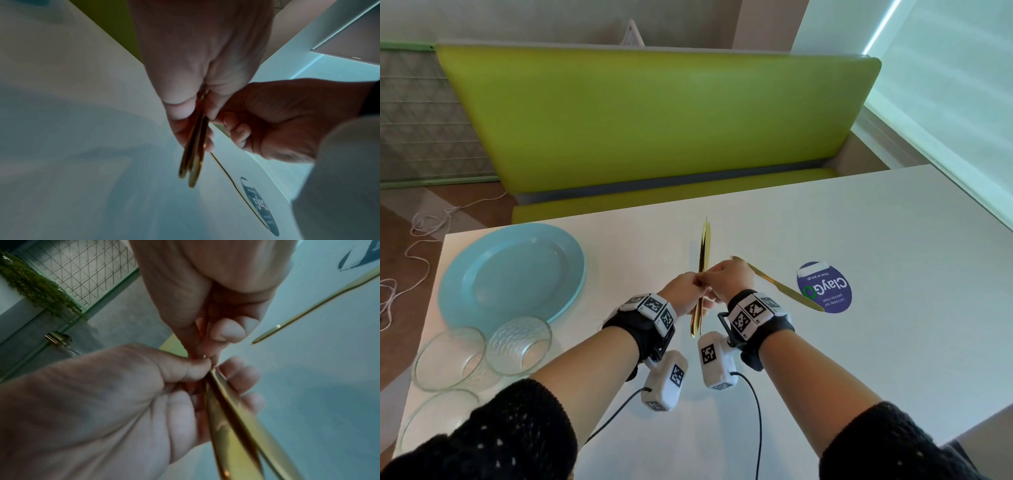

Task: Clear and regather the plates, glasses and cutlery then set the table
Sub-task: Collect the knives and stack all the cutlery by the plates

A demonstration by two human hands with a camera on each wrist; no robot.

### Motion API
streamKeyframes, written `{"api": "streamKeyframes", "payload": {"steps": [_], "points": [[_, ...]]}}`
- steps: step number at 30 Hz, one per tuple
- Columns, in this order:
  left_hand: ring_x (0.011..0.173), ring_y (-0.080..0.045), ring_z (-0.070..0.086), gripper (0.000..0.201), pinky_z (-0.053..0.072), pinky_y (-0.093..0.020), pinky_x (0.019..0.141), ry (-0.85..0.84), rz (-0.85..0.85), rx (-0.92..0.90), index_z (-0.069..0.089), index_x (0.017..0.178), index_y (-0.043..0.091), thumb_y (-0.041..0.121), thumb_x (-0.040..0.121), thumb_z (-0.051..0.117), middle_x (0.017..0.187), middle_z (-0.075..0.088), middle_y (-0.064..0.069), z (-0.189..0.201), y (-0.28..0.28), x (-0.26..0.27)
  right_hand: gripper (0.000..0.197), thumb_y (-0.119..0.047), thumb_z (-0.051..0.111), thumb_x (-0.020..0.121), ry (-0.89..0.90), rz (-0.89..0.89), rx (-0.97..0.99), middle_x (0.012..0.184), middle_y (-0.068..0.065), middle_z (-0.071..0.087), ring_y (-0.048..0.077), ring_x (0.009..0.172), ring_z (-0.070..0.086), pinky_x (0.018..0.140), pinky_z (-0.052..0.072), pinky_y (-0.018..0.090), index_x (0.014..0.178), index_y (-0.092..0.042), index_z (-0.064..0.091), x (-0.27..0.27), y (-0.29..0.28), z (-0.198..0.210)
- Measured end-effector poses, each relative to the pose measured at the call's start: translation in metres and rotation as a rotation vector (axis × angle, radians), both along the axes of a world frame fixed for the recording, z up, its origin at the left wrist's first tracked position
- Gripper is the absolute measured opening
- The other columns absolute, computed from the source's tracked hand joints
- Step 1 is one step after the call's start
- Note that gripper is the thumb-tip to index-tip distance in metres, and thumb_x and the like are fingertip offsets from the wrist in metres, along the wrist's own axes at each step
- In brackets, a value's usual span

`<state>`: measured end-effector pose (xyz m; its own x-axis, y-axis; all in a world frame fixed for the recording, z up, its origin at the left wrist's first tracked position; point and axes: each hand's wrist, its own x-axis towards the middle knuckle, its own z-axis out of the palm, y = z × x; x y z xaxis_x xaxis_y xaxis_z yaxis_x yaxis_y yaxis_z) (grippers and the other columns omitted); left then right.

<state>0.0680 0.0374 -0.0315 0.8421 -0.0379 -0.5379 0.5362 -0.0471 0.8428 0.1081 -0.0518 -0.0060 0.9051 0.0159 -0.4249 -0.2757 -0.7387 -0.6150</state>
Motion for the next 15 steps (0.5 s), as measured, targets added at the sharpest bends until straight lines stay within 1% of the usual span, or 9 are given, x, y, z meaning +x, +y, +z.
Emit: {"api": "streamKeyframes", "payload": {"steps": [3, 4, 6, 7, 9, 10, 11, 13, 15], "points": [[0.062, -0.017, 0.055, 0.034, 0.049, -0.024, 0.058, -0.011, -0.002, 0.013, 0.054, 0.079, 0.011, -0.005, 0.095, 0.028, 0.074, 0.06, -0.007, -0.001, -0.002, 0.002, 0.03, -0.03, 0.068, 0.083, -0.012, 0.025, 0.015, 0.068, 0.005, 0.067, 0.018, 0.064, 0.062, 0.072, 0.059, 0.034, 0.057, -0.018, 0.057, 0.004, -0.007, -0.006], [0.061, -0.017, 0.054, 0.033, 0.048, -0.023, 0.055, -0.009, 0.014, 0.018, 0.053, 0.081, 0.01, -0.005, 0.095, 0.028, 0.075, 0.06, -0.007, -0.002, -0.002, 0.003, 0.03, -0.034, 0.068, 0.083, -0.013, 0.036, 0.024, 0.07, 0.005, 0.068, 0.017, 0.063, 0.062, 0.07, 0.058, 0.033, 0.059, -0.018, 0.058, 0.006, -0.011, -0.008], [0.063, -0.018, 0.054, 0.026, 0.048, -0.028, 0.061, 0.011, 0.066, 0.024, 0.052, 0.091, 0.008, -0.002, 0.095, 0.029, 0.081, 0.059, -0.009, -0.004, -0.005, 0.008, 0.03, -0.038, 0.065, 0.085, -0.017, 0.047, 0.051, 0.07, 0.004, 0.067, 0.016, 0.061, 0.059, 0.065, 0.056, 0.03, 0.065, -0.016, 0.063, 0.01, -0.02, -0.012], [0.063, -0.019, 0.053, 0.022, 0.048, -0.03, 0.062, 0.027, 0.097, 0.033, 0.05, 0.096, 0.008, 0.0, 0.095, 0.029, 0.082, 0.058, -0.008, -0.005, -0.006, 0.01, 0.03, -0.04, 0.063, 0.086, -0.034, 0.049, 0.032, 0.072, 0.004, 0.066, 0.016, 0.064, 0.059, 0.066, 0.054, 0.03, 0.07, -0.014, 0.066, 0.014, -0.025, -0.014], [0.063, -0.018, 0.052, 0.02, 0.048, -0.03, 0.06, 0.052, 0.149, 0.042, 0.048, 0.102, 0.008, 0.001, 0.094, 0.03, 0.08, 0.055, -0.005, -0.006, -0.006, 0.014, 0.029, -0.038, 0.06, 0.088, -0.094, 0.068, -0.128, 0.082, 0.006, 0.067, 0.02, 0.079, 0.062, 0.071, 0.048, 0.029, 0.086, -0.011, 0.071, 0.025, -0.04, -0.019], [0.062, -0.018, 0.052, 0.02, 0.049, -0.029, 0.059, 0.061, 0.159, 0.05, 0.047, 0.102, 0.008, 0.002, 0.093, 0.031, 0.079, 0.055, -0.005, -0.007, -0.006, 0.015, 0.028, -0.034, 0.058, 0.09, -0.11, 0.084, -0.233, 0.091, 0.008, 0.069, 0.023, 0.089, 0.064, 0.074, 0.047, 0.028, 0.094, -0.01, 0.071, 0.031, -0.048, -0.021], [0.063, -0.018, 0.052, 0.02, 0.05, -0.029, 0.059, 0.066, 0.162, 0.063, 0.047, 0.103, 0.007, 0.002, 0.093, 0.031, 0.079, 0.054, -0.004, -0.008, -0.004, 0.016, 0.026, -0.029, 0.056, 0.09, -0.11, 0.102, -0.333, 0.1, 0.009, 0.07, 0.026, 0.097, 0.064, 0.076, 0.047, 0.027, 0.1, -0.009, 0.07, 0.037, -0.057, -0.024], [0.063, -0.018, 0.052, 0.02, 0.049, -0.03, 0.058, 0.072, 0.167, 0.065, 0.047, 0.103, 0.007, 0.001, 0.092, 0.031, 0.08, 0.054, -0.004, -0.008, -0.001, 0.017, 0.025, -0.018, 0.051, 0.09, -0.097, 0.151, -0.508, 0.111, 0.01, 0.067, 0.028, 0.104, 0.062, 0.078, 0.048, 0.029, 0.107, -0.008, 0.066, 0.047, -0.074, -0.03], [0.064, -0.018, 0.052, 0.021, 0.048, -0.029, 0.058, 0.078, 0.163, 0.048, 0.046, 0.104, 0.006, -0.001, 0.091, 0.03, 0.08, 0.054, -0.005, -0.009, 0.003, 0.018, 0.03, -0.014, 0.048, 0.092, -0.065, 0.192, -0.634, 0.122, 0.011, 0.061, 0.028, 0.115, 0.056, 0.085, 0.05, 0.033, 0.118, -0.009, 0.06, 0.055, -0.086, -0.036]]}}
